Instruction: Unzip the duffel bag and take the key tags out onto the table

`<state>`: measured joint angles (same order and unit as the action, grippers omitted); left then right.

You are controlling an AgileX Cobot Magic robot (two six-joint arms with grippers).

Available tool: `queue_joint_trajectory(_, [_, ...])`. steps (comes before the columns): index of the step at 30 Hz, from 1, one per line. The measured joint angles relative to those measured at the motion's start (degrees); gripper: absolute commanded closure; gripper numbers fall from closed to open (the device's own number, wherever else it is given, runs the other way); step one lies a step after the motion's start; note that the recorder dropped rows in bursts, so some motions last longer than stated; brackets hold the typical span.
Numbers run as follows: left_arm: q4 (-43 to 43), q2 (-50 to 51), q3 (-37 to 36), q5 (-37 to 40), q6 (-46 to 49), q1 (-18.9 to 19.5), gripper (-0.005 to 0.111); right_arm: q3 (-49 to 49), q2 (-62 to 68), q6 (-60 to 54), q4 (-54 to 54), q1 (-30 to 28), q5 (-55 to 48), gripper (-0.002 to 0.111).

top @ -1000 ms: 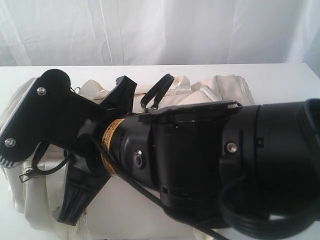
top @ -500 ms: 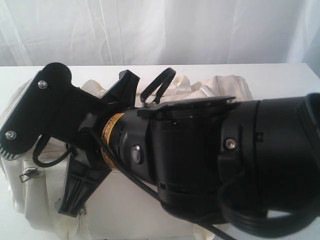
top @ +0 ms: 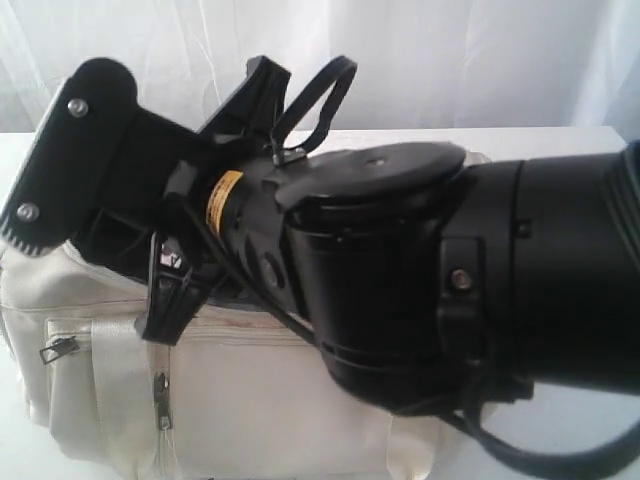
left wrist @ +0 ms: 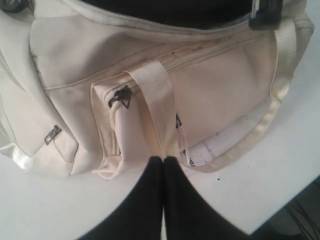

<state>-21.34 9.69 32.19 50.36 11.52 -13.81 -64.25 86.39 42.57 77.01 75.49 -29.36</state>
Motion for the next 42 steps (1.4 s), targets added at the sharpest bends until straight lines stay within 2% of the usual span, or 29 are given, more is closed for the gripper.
queue_joint_trajectory(9, [0.0,0.0,0.0,0.0,0.0,0.0,0.107,-1.4,2.3,30.9,20.3,-12.3,3.4,0.108])
queue_joint_trajectory(13, [0.0,0.0,0.0,0.0,0.0,0.0,0.107,-6.0,6.9,34.5,21.8,-17.2,8.2,0.108])
queue_joint_trajectory(19, [0.0,0.0,0.0,0.0,0.1,0.0,0.107,-22.8,21.7,35.4,22.3,-24.4,12.6,0.108])
queue_joint_trajectory(24, [0.0,0.0,-0.2,0.0,0.1,0.0,0.107,-33.7,30.8,44.3,22.3,-28.1,12.7,0.108])
queue_joint_trajectory(27, [0.0,0.0,-2.2,-0.1,0.1,0.0,0.107,-36.8,33.1,50.0,22.4,-28.6,10.0,0.108])
queue_joint_trajectory(31, [0.0,0.0,-3.1,-1.4,0.1,0.0,0.107,-37.3,33.3,62.0,22.4,-28.8,0.3,0.108])
queue_joint_trajectory(35, [0.0,0.0,-3.1,-1.4,0.1,0.0,0.107,-37.3,33.3,65.1,22.3,-30.2,0.1,0.108])
queue_joint_trajectory(38, [0.0,0.0,-3.1,-1.5,0.1,0.0,0.107,-37.3,33.3,64.7,22.3,-31.8,5.3,0.106])
queue_joint_trajectory(40, [0.0,0.0,-3.1,-1.5,0.1,0.0,0.107,-37.4,33.3,62.1,22.3,-33.1,10.8,0.1])
queue_joint_trajectory(42, [0.0,0.0,-3.1,-1.5,0.1,0.0,0.107,-37.4,33.3,58.2,22.3,-34.2,15.4,0.088])
